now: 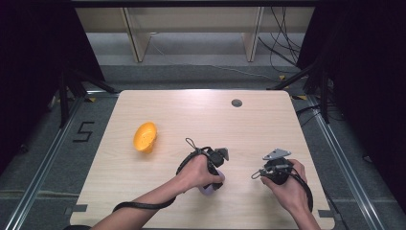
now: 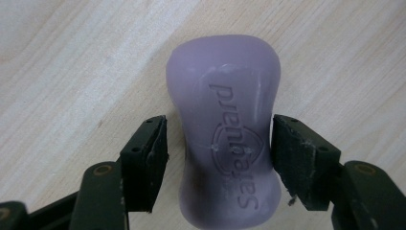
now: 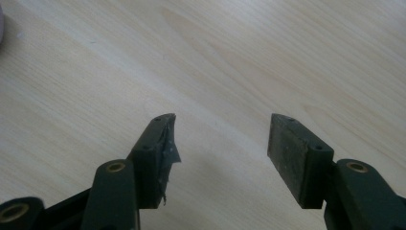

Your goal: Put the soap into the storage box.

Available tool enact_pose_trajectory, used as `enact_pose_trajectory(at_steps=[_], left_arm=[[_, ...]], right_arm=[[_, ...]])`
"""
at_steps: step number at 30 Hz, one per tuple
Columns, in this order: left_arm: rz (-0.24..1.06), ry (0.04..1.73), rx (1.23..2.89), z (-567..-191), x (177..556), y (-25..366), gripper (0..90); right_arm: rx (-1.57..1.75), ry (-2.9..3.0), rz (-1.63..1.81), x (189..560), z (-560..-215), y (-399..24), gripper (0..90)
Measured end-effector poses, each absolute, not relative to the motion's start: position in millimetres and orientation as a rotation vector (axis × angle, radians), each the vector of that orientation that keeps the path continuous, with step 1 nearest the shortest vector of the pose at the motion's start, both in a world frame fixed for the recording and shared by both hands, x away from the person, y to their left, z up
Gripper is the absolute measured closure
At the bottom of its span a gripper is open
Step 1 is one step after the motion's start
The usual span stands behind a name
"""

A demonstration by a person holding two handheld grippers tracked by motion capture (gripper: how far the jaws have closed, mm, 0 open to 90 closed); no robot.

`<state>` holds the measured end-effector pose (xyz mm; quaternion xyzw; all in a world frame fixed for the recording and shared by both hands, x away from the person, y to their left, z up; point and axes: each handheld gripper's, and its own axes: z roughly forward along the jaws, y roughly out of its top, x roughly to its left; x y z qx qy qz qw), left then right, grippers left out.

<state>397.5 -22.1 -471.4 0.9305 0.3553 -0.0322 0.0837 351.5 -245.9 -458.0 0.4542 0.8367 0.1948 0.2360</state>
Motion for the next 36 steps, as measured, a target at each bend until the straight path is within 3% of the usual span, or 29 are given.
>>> enact_pose_trajectory(at_steps=[15, 27, 36], left_arm=[[-0.076, 1.065, 2.834, -476.5, 398.6, -28.4, 47.9], [-0.016, 0.94, 2.874, -475.2, 396.4, -23.8, 49.0], [-0.008, 0.967, 2.778, -471.7, 392.7, -14.9, 49.0]], right_arm=[[1.251, 2.301, 0.539, 351.8, -458.8, -246.1, 42.9], [1.259, 2.306, 0.538, 351.7, -459.7, -246.1, 42.7], [1.243, 2.303, 0.539, 351.8, -460.1, -247.1, 42.6]])
